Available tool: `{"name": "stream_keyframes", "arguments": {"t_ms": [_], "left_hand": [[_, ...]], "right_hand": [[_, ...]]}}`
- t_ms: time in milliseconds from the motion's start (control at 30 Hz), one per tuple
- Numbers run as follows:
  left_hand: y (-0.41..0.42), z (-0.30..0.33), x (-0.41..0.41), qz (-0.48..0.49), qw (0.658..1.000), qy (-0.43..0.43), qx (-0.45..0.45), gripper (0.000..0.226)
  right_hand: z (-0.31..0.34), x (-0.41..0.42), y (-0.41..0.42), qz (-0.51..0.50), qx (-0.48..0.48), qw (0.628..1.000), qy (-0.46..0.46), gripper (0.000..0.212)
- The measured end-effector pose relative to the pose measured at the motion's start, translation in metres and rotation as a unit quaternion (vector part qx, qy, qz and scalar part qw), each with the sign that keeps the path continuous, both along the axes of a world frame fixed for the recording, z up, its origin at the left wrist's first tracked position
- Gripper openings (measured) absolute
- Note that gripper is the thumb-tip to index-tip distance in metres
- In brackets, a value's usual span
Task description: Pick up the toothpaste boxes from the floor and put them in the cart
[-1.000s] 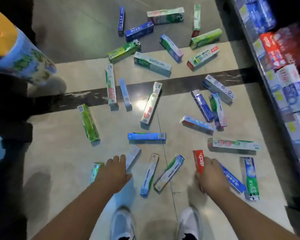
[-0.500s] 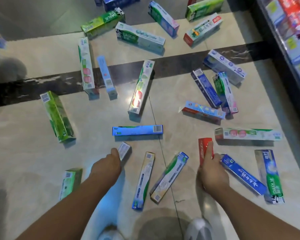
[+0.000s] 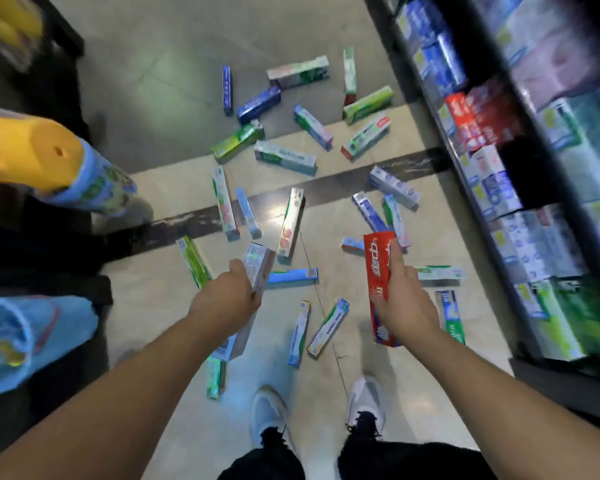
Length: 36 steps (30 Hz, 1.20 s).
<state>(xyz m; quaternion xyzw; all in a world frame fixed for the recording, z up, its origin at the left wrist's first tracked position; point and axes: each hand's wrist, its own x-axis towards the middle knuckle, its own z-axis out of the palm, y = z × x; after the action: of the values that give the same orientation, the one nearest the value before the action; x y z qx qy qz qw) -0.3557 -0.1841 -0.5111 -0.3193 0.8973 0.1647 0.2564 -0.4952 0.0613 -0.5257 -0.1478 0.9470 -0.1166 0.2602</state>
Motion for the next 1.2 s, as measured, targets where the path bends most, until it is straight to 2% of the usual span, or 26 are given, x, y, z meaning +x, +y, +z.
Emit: {"name": "stream_keyframes", "arguments": {"t_ms": [133, 267, 367, 467, 533, 700, 867, 1067, 1200], "left_hand": [[0.008, 0.164, -0.026, -0.047, 0.999, 0.011, -0.001, 0.044], [0.025, 0.306, -0.052, -0.106, 0.993, 0.045, 0.019, 0.043], [0.047, 0.389, -0.069, -0.175, 0.982, 0.070, 0.024, 0.045], [0.080, 0.445, -0.084, -0.255, 0.961, 0.100, 0.033, 0.040], [0.113, 0.473, -0.090, -0.315, 0.942, 0.111, 0.044, 0.039], [0.226, 0.512, -0.094, -0.438, 0.884, 0.144, 0.077, 0.041], [0.356, 0.540, -0.072, -0.532, 0.826, 0.139, 0.122, 0.037], [0.526, 0.559, 0.005, -0.625, 0.759, 0.131, 0.129, 0.041], [0.640, 0.568, 0.080, -0.692, 0.697, 0.132, 0.130, 0.042]], "right_hand": [[0.155, 0.000, 0.011, -0.028, -0.034, 0.999, -0.006, 0.098], [0.281, 0.010, 0.034, -0.075, -0.078, 0.994, 0.008, 0.104], [0.349, 0.025, 0.057, -0.134, -0.126, 0.982, 0.035, 0.116], [0.408, 0.049, 0.089, -0.188, -0.150, 0.970, 0.042, 0.120], [0.438, 0.071, 0.118, -0.224, -0.153, 0.962, 0.035, 0.120], [0.493, 0.138, 0.206, -0.315, -0.136, 0.935, 0.087, 0.113], [0.535, 0.200, 0.312, -0.427, -0.134, 0.885, 0.132, 0.108], [0.560, 0.319, 0.440, -0.546, -0.122, 0.814, 0.157, 0.109], [0.572, 0.411, 0.520, -0.611, -0.123, 0.764, 0.165, 0.111]]}}
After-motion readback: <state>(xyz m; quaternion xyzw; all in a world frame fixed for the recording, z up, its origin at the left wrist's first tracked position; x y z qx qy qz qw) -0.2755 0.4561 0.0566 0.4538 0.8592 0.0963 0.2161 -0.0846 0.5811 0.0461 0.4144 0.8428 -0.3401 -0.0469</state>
